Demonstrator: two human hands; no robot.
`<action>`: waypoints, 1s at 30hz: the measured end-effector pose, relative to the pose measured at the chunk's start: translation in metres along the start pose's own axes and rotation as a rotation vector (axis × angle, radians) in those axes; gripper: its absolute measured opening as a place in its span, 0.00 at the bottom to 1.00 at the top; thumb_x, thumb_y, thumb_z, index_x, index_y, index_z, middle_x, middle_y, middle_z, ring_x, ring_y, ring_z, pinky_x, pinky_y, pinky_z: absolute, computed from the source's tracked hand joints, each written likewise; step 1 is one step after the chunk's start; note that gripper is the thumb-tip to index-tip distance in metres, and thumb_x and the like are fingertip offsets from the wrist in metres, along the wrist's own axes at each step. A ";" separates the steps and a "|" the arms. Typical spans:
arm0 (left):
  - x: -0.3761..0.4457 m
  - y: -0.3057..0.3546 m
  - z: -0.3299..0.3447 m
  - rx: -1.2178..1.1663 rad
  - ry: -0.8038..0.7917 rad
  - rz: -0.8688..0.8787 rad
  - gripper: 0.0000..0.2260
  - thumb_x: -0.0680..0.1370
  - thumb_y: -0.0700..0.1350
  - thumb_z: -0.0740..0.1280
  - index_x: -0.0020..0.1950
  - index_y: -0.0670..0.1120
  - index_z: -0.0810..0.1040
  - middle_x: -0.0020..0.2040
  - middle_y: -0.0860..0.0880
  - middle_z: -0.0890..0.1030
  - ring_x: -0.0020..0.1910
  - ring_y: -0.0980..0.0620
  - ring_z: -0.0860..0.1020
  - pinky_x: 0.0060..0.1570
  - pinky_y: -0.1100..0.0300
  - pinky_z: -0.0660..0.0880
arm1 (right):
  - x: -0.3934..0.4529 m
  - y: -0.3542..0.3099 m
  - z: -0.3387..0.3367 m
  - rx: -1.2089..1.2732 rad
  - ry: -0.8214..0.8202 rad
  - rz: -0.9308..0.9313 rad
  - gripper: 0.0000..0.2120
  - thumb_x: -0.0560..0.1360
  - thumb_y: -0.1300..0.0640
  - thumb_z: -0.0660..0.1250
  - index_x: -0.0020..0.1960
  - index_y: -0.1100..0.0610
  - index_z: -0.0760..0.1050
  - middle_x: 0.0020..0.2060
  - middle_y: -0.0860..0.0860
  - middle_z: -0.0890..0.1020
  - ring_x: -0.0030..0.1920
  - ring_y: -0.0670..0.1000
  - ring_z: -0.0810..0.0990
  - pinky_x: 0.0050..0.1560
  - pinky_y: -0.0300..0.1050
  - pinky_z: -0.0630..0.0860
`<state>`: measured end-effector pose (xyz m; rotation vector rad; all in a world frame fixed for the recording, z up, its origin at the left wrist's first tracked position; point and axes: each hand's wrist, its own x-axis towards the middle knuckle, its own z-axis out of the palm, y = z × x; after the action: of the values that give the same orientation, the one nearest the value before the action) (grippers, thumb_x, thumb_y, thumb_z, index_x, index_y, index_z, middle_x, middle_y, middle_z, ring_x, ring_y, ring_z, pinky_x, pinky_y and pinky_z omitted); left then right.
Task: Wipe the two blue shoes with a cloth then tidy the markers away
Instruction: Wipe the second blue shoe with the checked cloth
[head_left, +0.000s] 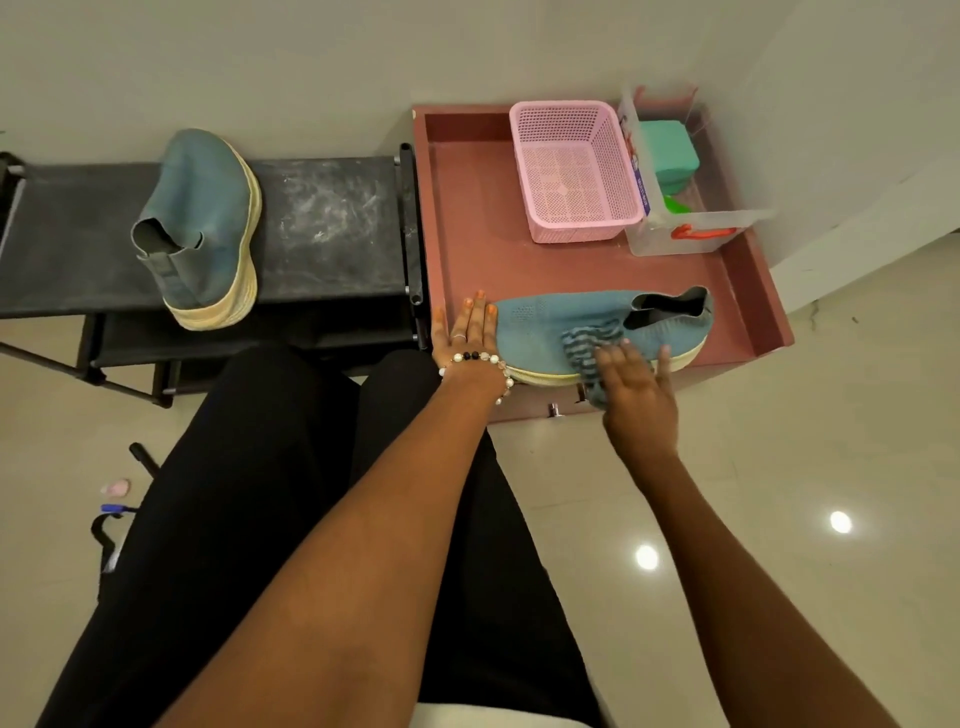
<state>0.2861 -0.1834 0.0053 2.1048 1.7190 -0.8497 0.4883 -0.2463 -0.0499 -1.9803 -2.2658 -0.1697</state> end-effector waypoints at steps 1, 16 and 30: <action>0.000 0.001 0.000 -0.002 0.005 -0.011 0.33 0.81 0.48 0.51 0.76 0.42 0.32 0.76 0.45 0.31 0.76 0.48 0.34 0.73 0.41 0.38 | -0.001 0.004 0.000 -0.044 0.002 0.052 0.22 0.68 0.66 0.61 0.63 0.64 0.74 0.58 0.61 0.79 0.64 0.60 0.74 0.69 0.66 0.57; 0.001 0.035 -0.015 -0.132 0.483 0.354 0.28 0.79 0.32 0.54 0.77 0.35 0.47 0.77 0.36 0.49 0.77 0.40 0.51 0.75 0.47 0.47 | 0.018 -0.026 -0.060 1.277 0.260 1.074 0.13 0.68 0.70 0.61 0.36 0.53 0.76 0.29 0.52 0.79 0.28 0.50 0.78 0.27 0.45 0.72; 0.017 0.054 0.018 0.111 0.046 0.387 0.36 0.81 0.48 0.57 0.76 0.43 0.33 0.75 0.45 0.30 0.75 0.47 0.32 0.72 0.42 0.37 | 0.034 -0.034 0.004 0.205 -0.085 0.382 0.24 0.70 0.62 0.65 0.65 0.67 0.71 0.65 0.66 0.72 0.68 0.64 0.67 0.71 0.61 0.56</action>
<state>0.3353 -0.1932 -0.0267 2.4351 1.2422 -0.7976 0.4505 -0.2172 -0.0478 -2.2887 -1.8138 0.1799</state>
